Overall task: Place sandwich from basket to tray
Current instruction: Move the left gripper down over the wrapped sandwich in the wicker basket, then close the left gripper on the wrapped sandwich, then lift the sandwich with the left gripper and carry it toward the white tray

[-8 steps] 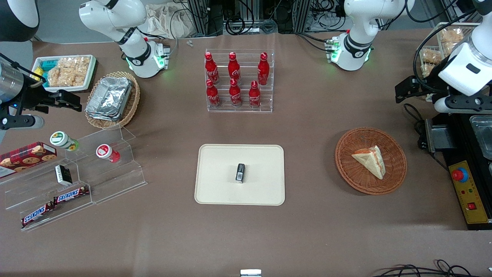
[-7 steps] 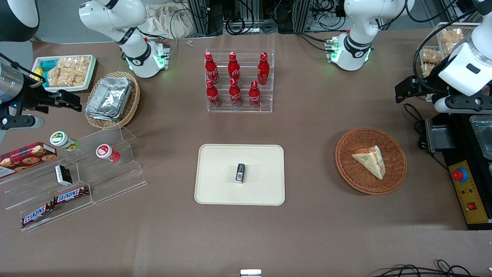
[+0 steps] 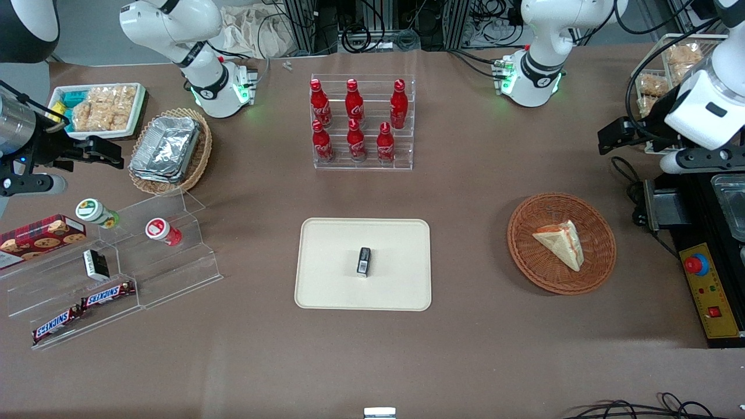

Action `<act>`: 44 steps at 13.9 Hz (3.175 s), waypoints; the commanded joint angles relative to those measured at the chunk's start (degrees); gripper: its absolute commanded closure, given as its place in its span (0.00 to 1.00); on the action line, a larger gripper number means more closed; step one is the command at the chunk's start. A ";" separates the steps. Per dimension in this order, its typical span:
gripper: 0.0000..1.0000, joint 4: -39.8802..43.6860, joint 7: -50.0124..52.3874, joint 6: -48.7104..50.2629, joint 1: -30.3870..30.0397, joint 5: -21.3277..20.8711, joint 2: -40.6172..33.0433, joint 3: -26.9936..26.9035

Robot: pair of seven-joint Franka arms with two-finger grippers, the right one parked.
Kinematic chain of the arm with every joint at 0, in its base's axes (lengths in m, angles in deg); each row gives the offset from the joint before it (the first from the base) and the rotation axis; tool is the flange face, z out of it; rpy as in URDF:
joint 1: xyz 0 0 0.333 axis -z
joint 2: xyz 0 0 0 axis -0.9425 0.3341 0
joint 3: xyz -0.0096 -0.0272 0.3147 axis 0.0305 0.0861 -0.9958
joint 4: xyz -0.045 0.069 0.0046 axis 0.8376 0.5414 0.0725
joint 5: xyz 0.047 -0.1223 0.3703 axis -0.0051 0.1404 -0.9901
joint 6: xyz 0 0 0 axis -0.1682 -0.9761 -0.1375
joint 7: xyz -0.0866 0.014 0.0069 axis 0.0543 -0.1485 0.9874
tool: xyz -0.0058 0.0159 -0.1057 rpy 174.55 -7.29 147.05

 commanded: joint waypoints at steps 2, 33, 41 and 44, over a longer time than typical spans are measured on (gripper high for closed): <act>0.00 -4.76 7.38 -1.71 0.10 -1.01 1.02 -0.56; 1.00 -33.37 27.07 -46.44 -2.27 -4.44 9.13 -3.29; 1.00 -16.22 19.43 -21.05 -0.69 -3.12 10.15 13.55; 1.00 -12.97 20.38 -31.31 -0.61 -2.33 16.73 21.56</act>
